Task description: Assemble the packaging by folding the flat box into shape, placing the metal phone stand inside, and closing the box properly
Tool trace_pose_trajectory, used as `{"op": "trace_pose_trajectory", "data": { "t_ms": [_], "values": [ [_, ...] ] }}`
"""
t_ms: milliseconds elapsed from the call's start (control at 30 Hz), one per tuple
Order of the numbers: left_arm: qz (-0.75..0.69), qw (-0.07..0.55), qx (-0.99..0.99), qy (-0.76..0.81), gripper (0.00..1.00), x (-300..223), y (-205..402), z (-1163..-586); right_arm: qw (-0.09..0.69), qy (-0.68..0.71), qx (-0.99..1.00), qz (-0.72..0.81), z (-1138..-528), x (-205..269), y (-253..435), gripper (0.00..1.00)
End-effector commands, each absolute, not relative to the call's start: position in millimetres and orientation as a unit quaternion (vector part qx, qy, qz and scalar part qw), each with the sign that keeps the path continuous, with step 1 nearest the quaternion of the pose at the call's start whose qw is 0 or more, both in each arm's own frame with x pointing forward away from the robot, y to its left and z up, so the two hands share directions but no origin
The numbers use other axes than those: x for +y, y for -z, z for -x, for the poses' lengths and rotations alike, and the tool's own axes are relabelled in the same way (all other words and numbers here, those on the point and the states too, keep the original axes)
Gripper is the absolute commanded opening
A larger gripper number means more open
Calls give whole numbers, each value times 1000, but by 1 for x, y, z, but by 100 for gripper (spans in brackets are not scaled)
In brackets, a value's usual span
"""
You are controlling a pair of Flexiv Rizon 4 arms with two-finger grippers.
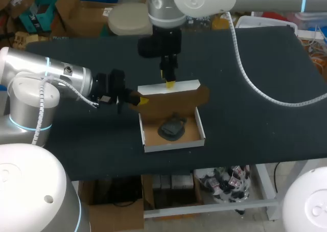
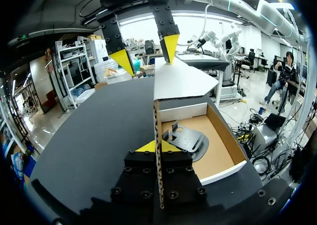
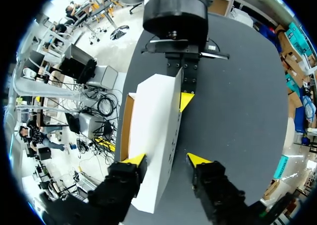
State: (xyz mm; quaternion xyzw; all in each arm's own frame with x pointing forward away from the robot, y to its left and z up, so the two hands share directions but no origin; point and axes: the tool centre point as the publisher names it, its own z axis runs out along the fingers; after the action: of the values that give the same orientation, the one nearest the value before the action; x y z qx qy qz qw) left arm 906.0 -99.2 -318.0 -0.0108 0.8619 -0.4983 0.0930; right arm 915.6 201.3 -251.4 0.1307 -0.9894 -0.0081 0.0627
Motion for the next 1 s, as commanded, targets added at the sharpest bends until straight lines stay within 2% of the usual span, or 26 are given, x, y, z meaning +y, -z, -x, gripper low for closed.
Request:
{"op": "trace_pose_trajectory", "data": {
  "t_ms": [33, 567, 1000],
  "values": [
    [10, 92, 862, 498, 0, -99, 321, -907, 68, 5, -989, -131, -919, 205, 256, 53],
    [10, 92, 862, 498, 0, -99, 321, -907, 80, 5, -988, -133, -919, 207, 266, 49],
    [10, 92, 862, 498, 0, -99, 321, -907, 87, 1, -987, -136, -919, 212, 272, 38]
  ]
}}
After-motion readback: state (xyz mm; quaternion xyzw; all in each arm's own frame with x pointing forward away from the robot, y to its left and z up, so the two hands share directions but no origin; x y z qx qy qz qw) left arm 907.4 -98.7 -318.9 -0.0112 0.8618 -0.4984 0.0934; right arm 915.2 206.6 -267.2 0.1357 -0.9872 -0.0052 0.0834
